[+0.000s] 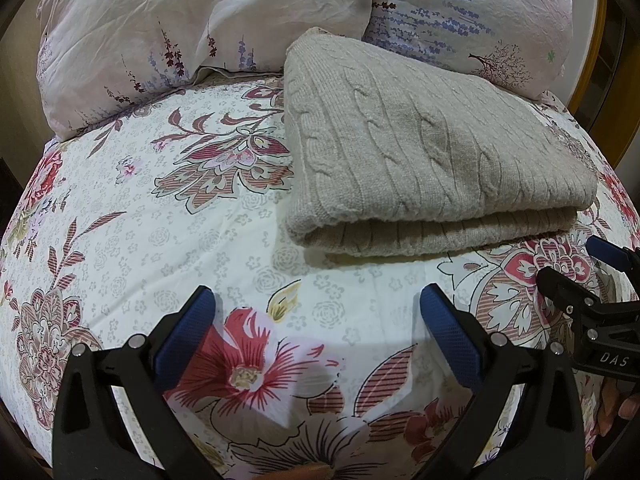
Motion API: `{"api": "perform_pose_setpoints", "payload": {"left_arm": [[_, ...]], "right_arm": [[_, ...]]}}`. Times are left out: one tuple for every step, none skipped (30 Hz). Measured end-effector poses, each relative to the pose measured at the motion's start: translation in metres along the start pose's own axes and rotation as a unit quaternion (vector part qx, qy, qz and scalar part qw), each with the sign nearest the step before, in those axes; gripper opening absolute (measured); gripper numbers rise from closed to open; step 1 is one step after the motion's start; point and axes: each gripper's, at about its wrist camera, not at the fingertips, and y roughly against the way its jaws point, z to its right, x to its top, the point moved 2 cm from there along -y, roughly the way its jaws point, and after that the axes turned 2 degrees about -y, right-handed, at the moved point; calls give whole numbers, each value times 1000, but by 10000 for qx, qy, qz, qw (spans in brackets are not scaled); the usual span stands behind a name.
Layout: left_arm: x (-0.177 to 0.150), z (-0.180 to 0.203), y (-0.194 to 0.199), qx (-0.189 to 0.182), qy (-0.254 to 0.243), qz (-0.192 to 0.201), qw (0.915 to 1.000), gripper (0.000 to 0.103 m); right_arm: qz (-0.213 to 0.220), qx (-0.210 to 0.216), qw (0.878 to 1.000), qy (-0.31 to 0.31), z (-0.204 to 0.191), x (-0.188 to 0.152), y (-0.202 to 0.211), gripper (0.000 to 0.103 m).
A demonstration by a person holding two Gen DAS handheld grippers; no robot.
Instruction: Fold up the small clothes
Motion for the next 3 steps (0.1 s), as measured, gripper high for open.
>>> {"api": "perform_pose_setpoints", "payload": {"left_arm": [[0,0,0,0,0,0,10000,101],[0,0,0,0,0,0,10000,101],[0,0,0,0,0,0,10000,101]], "right_arm": [[0,0,10000,0,0,0,0,102],[0,-1,10000,-1,0,0,0,102],[1,-1,10000,-2,0,0,0,102]]}}
